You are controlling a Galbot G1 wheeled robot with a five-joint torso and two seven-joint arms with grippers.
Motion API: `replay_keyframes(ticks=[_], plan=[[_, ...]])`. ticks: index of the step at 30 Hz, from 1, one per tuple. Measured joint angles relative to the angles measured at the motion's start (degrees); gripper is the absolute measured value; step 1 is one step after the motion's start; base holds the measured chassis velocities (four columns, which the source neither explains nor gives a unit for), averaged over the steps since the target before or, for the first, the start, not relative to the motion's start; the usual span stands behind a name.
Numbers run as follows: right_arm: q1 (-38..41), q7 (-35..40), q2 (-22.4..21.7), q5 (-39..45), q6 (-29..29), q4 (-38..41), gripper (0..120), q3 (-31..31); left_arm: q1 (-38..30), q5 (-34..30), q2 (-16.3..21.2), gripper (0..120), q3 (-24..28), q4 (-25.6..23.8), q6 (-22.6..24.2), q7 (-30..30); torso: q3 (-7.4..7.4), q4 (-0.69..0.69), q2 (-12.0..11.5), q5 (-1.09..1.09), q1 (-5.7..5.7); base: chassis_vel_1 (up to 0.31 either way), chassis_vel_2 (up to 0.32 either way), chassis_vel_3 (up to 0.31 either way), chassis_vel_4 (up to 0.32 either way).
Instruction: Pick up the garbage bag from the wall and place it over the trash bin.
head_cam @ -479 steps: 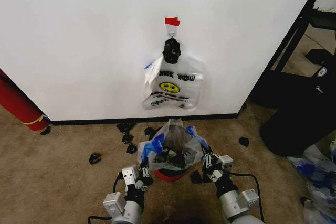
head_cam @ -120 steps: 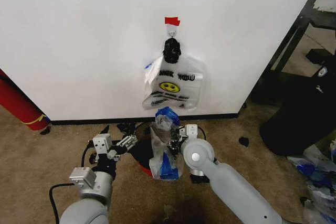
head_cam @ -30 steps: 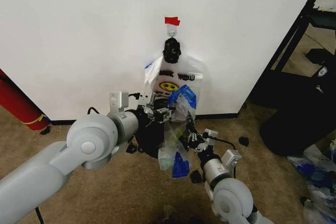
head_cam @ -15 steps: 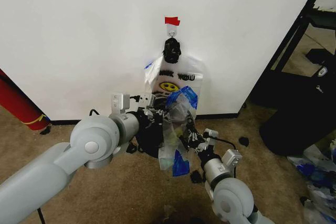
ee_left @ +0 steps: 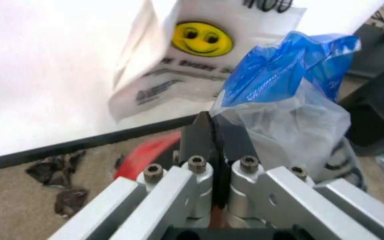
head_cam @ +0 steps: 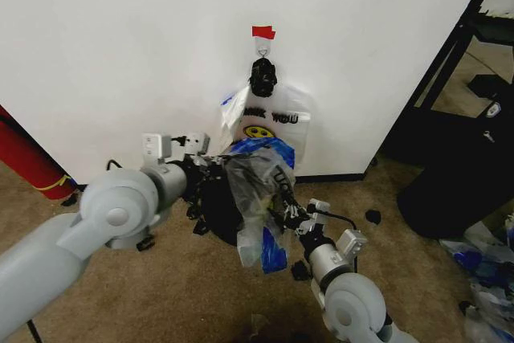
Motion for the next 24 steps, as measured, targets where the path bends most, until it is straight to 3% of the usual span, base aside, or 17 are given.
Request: replay_keyframes(ticks=[9,24], plan=[[0.1,-3.1,-1.2,-0.1,1.4,-0.4,1,0.0,3.8,0.6,3.5,0,-4.1,-0.6,-0.2,1.6,0.0,0.01,0.0,0.0,0.0,0.0,0.0,0.0,0.0],[0.9,-5.6,-1.4,2.0,4.7,-1.9,1,0.9,9.1,2.1,5.4,0,-7.5,-0.8,-0.4,3.6,0.0,0.01,0.0,0.0,0.0,0.0,0.0,0.0,0.0]])
